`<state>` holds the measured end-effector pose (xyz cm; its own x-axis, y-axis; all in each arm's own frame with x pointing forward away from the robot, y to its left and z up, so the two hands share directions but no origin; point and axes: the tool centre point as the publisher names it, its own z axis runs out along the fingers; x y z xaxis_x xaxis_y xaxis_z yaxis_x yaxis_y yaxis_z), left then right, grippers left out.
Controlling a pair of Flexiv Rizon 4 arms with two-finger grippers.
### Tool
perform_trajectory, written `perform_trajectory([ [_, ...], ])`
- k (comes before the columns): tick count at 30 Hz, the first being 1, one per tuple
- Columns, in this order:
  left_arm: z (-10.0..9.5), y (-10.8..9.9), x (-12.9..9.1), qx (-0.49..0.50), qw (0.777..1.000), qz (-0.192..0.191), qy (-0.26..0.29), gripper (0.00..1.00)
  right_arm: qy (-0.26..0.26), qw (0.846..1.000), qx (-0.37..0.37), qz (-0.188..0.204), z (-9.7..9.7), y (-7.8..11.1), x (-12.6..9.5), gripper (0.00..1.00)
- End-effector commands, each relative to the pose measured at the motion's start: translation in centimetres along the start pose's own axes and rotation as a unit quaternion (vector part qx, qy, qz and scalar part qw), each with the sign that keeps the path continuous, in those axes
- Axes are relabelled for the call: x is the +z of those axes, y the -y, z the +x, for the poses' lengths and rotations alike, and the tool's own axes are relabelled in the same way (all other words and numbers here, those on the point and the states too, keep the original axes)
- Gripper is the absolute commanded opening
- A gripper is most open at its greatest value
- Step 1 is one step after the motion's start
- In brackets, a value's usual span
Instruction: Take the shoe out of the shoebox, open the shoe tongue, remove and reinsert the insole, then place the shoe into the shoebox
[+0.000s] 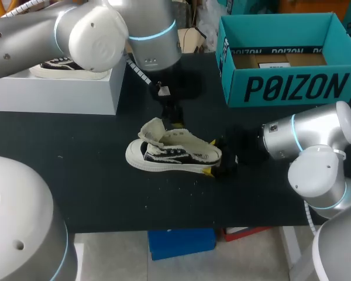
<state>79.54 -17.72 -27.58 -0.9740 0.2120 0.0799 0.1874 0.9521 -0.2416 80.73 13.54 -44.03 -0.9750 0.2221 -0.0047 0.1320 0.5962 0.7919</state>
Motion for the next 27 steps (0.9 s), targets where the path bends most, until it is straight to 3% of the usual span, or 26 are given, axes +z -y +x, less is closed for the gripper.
perform_trajectory([
  [1, -1.3, -0.3, 0.7, 0.006, 1.000, 0.002, -0.029, 0.00, 0.000, 1.000, 0.001, 0.000, -0.1, 0.2, 0.0, 0.00],
  [11, -2.1, -0.8, 2.9, 0.004, 0.997, -0.011, -0.076, 0.00, 0.000, 1.000, 0.001, 0.000, -0.1, 0.2, 0.0, 0.00],
  [27, -2.7, -1.3, 5.8, -0.006, 0.995, -0.008, -0.101, 0.00, 0.000, 1.000, 0.001, 0.000, -0.1, 0.2, 0.0, 0.00],
])
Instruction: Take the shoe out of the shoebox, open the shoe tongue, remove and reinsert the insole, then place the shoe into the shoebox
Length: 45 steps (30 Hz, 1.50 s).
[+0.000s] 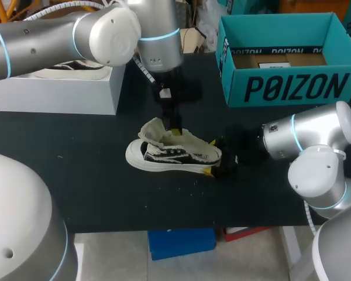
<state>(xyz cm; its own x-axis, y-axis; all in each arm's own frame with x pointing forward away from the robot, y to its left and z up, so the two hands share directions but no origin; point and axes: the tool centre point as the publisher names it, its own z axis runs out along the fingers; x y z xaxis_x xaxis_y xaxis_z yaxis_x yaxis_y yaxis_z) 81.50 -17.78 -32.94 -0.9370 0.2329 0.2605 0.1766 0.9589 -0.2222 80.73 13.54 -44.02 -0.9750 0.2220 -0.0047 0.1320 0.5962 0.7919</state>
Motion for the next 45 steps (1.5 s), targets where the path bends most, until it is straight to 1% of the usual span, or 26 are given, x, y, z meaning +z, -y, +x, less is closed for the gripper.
perform_trajectory([
  [1, -0.5, 0.4, 0.9, 0.002, 1.000, 0.000, -0.009, 0.00, 0.000, 1.000, 0.001, 0.000, -0.1, 0.2, 0.1, 0.00],
  [8, -0.1, 0.5, 2.3, -0.001, 1.000, -0.001, -0.014, 0.00, 0.000, 1.000, 0.001, 0.000, -0.1, 0.2, 0.1, 0.00],
  [15, 0.3, 0.5, 4.1, -0.010, 1.000, -0.001, -0.027, 0.00, 0.000, 1.000, 0.001, 0.000, -0.1, 0.2, 0.1, 0.00],
  [20, 0.6, 0.5, 5.4, -0.013, 0.999, 0.007, -0.036, 0.00, 0.000, 1.000, 0.001, 0.000, -0.1, 0.2, 0.1, 0.00],
  [24, 0.8, 0.4, 6.3, -0.015, 0.999, 0.002, -0.041, 0.00, 0.000, 1.000, 0.001, 0.000, -0.1, 0.2, 0.1, 0.00],
  [32, 1.2, 0.1, 7.5, -0.020, 0.999, -0.007, -0.041, 0.00, 0.000, 1.000, 0.001, 0.000, -0.1, 0.2, 0.1, 0.00],
  [34, 1.2, 0.1, 7.7, -0.020, 0.999, 0.000, -0.045, 0.00, 0.000, 1.000, 0.001, 0.000, -0.1, 0.2, 0.1, 0.00],
  [39, 1.4, 0.1, 8.5, -0.021, 0.999, -0.002, -0.046, 0.00, 0.000, 1.000, 0.001, 0.000, -0.1, 0.2, 0.1, 0.00],
  [45, 1.4, 0.1, 8.8, -0.023, 0.999, -0.003, -0.045, 0.00, 0.000, 1.000, 0.001, 0.000, -0.1, 0.2, 0.1, 0.00],
])
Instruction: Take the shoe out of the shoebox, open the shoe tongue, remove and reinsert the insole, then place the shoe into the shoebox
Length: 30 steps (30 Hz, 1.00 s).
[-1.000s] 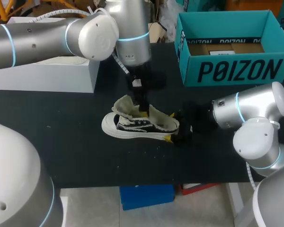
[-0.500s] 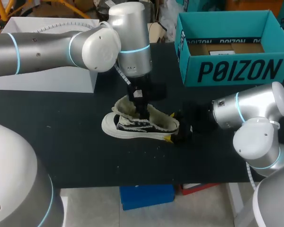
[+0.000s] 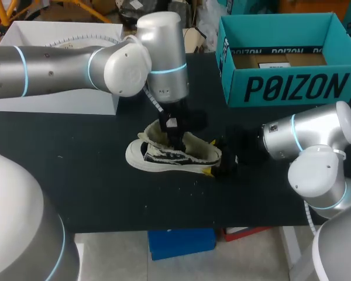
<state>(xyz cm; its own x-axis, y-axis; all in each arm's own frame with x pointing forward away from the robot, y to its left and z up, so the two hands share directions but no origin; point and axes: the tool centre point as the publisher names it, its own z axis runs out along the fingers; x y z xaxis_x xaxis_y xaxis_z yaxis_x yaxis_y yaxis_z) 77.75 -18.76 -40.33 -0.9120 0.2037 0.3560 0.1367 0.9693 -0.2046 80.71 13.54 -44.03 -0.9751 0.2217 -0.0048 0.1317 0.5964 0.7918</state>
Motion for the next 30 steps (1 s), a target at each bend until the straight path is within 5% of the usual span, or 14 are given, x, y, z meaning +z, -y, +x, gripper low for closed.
perform_trajectory([
  [1, -0.03, 0.17, 0.62, -0.001, 1.000, 0.000, 0.002, 0.00, 0.001, 1.000, 0.001, 0.000, -0.10, 0.16, 0.05, 0.00],
  [13, -0.19, 0.53, 0.82, 0.002, 1.000, 0.003, 0.012, 0.00, 0.001, 1.000, 0.001, 0.000, -0.10, 0.16, 0.05, 0.00],
  [15, -0.11, 0.61, 0.59, 0.006, 1.000, 0.006, 0.016, 0.17, 0.001, 1.000, 0.001, 0.000, -0.10, 0.16, 0.05, 0.00],
  [16, -0.04, 0.71, 0.49, 0.015, 1.000, 0.014, 0.017, 0.39, 0.001, 1.000, 0.001, 0.000, -0.10, 0.16, 0.05, 0.00],
  [17, 0.00, 0.77, 0.44, 0.018, 0.999, 0.020, 0.019, 0.42, 0.001, 1.000, 0.001, 0.000, -0.10, 0.16, 0.05, 0.00],
  [30, 0.31, 0.52, 0.98, 0.013, 0.996, -0.028, 0.078, 0.38, 0.001, 1.000, 0.001, 0.000, -0.10, 0.16, 0.05, 0.00],
])
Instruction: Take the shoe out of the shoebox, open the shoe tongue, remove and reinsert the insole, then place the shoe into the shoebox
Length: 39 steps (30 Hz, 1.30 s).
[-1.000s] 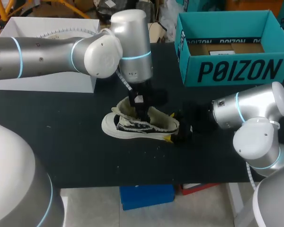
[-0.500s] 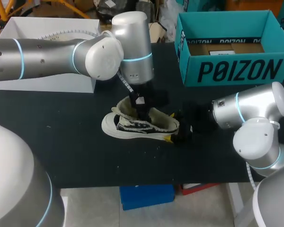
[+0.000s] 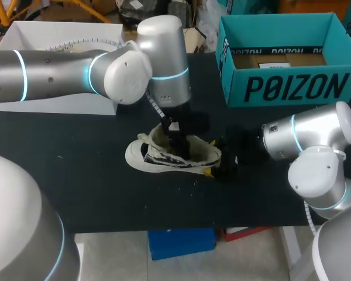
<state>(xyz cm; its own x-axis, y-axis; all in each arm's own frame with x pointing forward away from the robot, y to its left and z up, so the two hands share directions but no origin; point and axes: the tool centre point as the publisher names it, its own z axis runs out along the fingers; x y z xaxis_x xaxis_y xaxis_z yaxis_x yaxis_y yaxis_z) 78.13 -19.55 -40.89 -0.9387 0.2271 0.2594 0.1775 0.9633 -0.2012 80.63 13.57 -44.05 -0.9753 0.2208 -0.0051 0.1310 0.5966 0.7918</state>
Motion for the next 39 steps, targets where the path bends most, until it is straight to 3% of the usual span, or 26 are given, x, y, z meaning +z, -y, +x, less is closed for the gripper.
perform_trajectory([
  [1, 1.1, -0.2, 0.4, -0.010, 0.998, -0.028, 0.048, 0.37, 0.001, 1.000, 0.001, 0.000, -0.2, 0.1, 0.0, 0.00],
  [7, 1.3, -1.3, 0.0, -0.043, 0.988, -0.064, 0.137, 0.43, 0.001, 1.000, 0.001, 0.000, -0.2, 0.1, 0.0, 0.00],
  [15, 0.8, -3.0, 0.8, -0.059, 0.967, -0.090, 0.230, 0.40, 0.001, 1.000, 0.001, 0.000, -0.2, 0.1, 0.0, 0.00],
  [25, -0.4, -3.7, 1.6, -0.021, 0.938, -0.113, 0.328, 0.36, 0.001, 1.000, 0.001, 0.000, -0.2, 0.1, 0.0, 0.00],
  [39, -3.2, -4.1, 1.4, -0.042, 0.906, -0.056, 0.418, 0.32, 0.001, 1.000, 0.001, 0.000, -0.2, 0.1, 0.0, 0.00],
])
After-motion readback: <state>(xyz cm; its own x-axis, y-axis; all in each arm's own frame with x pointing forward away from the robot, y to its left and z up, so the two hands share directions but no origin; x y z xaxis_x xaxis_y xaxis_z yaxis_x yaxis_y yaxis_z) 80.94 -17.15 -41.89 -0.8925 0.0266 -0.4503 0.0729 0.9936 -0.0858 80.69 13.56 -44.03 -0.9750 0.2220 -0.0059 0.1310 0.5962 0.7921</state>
